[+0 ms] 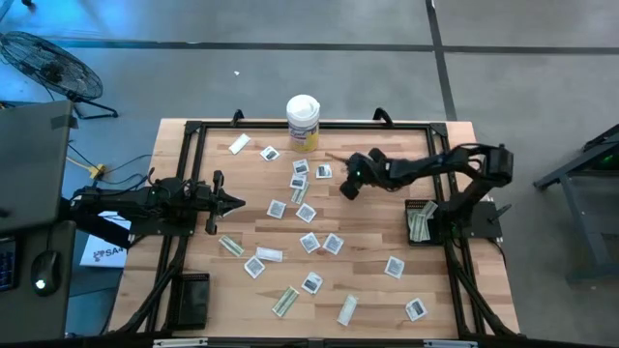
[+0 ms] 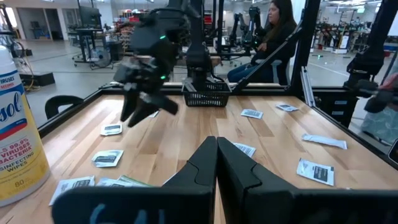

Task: Pick & Place First Aid Supplies
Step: Put the white towelette sachet into the left black bin

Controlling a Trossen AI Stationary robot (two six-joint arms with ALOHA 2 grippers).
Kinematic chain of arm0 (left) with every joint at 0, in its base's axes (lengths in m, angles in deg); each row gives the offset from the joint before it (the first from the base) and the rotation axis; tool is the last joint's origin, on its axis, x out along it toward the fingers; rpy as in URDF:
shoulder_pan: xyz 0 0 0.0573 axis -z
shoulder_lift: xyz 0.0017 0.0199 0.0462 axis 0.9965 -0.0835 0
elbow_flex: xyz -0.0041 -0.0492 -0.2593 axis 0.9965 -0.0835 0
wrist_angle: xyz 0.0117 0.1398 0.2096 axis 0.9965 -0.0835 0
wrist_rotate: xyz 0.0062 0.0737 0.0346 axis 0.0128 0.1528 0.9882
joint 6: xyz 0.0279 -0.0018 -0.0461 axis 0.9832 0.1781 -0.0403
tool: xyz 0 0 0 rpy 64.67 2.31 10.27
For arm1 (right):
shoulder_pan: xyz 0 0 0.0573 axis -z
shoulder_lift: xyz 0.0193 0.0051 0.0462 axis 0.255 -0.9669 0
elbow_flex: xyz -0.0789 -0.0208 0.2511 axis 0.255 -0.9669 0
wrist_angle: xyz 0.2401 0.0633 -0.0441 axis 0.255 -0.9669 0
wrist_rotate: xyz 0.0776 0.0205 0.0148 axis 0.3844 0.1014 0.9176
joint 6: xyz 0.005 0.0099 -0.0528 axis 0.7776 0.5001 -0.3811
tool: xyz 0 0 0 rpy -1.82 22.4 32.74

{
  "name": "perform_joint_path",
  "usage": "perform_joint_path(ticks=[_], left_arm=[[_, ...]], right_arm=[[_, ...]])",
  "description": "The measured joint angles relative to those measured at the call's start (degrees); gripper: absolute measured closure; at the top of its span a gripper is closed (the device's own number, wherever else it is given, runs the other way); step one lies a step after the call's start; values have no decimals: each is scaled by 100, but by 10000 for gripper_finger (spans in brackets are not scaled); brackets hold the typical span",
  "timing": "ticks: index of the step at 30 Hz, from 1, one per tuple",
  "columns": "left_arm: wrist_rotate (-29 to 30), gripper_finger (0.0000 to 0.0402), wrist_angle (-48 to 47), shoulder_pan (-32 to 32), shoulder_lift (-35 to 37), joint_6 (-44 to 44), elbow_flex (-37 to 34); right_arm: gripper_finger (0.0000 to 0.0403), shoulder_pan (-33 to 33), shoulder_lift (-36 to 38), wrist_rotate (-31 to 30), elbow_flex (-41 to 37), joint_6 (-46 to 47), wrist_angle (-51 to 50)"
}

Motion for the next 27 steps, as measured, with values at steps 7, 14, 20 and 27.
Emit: perform_joint_path(ticks=[7,14,20,27], left_arm=[[0,401,0,0,-1,0,-2],[0,401,0,-1,-2,0,-1],[1,401,0,-1,-2,0,-1],[0,401,0,0,-2,-2,0]], right_arm=[[281,355,-211,222,0,-171,259],[292,423,-488,72,4,-498,521],[306,707,-707,218,26,-341,634],[346,737,-754,198,24,-199,621]])
